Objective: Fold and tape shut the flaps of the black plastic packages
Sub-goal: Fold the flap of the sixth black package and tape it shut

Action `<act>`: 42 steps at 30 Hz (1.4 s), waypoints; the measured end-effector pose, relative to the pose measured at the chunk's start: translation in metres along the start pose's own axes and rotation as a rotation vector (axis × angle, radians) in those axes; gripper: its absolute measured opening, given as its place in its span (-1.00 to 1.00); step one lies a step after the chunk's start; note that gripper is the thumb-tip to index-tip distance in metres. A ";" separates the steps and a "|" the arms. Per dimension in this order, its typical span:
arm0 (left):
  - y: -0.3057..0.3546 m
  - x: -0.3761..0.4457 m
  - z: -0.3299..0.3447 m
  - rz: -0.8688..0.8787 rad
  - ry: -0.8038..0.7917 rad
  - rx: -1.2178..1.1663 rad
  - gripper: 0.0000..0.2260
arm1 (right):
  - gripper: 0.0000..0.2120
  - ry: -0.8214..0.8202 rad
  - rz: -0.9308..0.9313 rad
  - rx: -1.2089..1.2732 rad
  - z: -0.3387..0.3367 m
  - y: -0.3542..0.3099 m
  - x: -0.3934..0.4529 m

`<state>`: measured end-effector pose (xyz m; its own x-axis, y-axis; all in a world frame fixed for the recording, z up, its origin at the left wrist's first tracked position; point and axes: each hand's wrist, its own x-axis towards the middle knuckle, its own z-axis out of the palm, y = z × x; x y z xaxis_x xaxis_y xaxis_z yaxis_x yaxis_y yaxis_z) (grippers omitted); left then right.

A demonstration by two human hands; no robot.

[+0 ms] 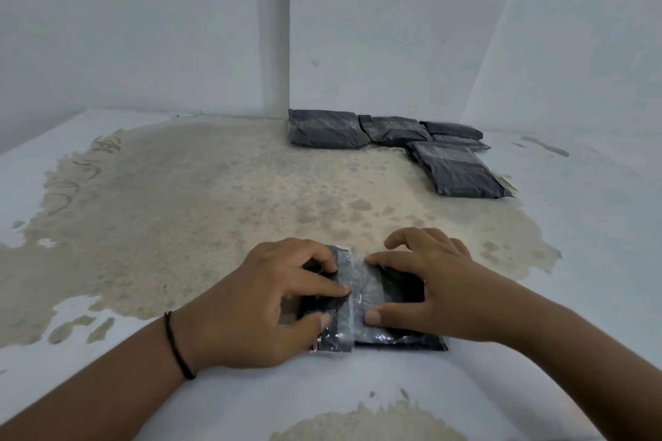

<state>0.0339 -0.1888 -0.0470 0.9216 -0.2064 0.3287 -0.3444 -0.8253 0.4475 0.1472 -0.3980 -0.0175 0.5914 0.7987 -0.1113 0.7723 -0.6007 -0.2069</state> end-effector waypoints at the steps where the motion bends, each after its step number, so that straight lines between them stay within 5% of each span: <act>1: 0.002 0.003 -0.001 -0.029 0.003 -0.048 -0.70 | -0.27 -0.007 0.001 -0.007 -0.001 -0.001 0.000; 9: 0.019 0.013 0.004 -0.186 -0.197 0.228 -0.24 | -0.11 -0.205 0.033 -0.094 -0.010 -0.001 -0.001; 23: 0.021 0.031 -0.004 -0.305 -0.368 0.344 -0.12 | -0.09 -0.165 0.038 -0.028 -0.005 0.000 -0.004; 34: 0.020 0.019 -0.003 -0.296 -0.300 0.277 -0.03 | 0.04 -0.152 0.075 0.060 -0.007 -0.001 -0.020; 37: 0.022 0.006 -0.006 -0.392 -0.288 0.067 0.14 | 0.01 -0.031 0.082 0.103 -0.005 0.002 -0.027; 42: 0.028 0.005 -0.004 -0.647 0.124 -0.646 -0.03 | -0.06 0.273 0.072 0.223 -0.006 -0.006 -0.036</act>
<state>0.0285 -0.2112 -0.0297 0.9564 0.2817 -0.0776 0.1643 -0.2992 0.9399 0.1225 -0.4237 -0.0065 0.7058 0.6974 0.1245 0.6747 -0.6083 -0.4180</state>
